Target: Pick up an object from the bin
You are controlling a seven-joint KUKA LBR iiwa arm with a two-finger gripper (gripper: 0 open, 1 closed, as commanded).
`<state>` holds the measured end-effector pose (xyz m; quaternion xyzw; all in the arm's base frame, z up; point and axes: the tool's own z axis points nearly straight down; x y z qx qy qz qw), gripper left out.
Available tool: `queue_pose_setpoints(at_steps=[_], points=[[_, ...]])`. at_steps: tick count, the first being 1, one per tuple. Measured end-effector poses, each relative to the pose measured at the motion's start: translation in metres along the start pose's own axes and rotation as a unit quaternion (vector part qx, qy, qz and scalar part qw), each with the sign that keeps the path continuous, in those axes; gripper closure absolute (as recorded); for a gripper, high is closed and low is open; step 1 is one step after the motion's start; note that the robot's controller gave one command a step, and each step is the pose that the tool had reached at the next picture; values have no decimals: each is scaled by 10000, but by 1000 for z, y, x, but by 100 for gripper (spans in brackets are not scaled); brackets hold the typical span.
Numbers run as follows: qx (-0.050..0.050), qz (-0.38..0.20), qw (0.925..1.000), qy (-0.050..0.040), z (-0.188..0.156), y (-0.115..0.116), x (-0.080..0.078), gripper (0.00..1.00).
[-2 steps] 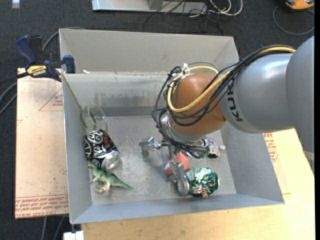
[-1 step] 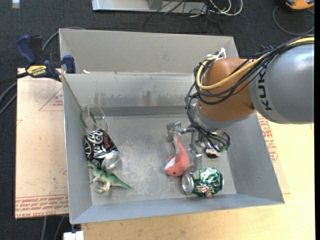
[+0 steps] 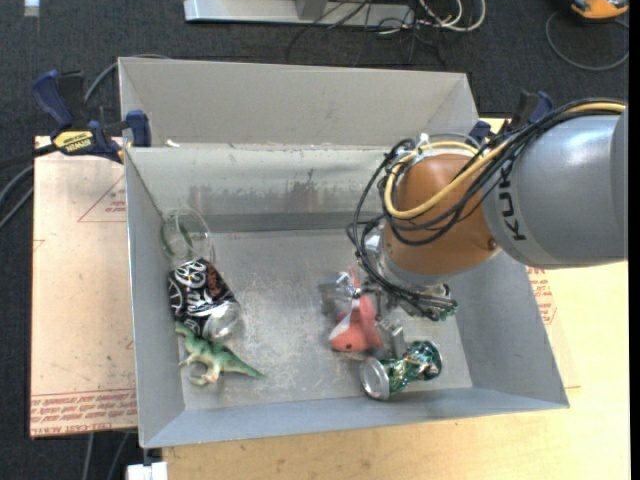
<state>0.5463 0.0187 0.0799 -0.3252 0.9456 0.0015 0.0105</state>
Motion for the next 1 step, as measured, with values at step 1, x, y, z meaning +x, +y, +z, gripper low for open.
queue_pose_setpoints(at_steps=[1], points=[[-47,-1603,9871,33,3,5,1,100]])
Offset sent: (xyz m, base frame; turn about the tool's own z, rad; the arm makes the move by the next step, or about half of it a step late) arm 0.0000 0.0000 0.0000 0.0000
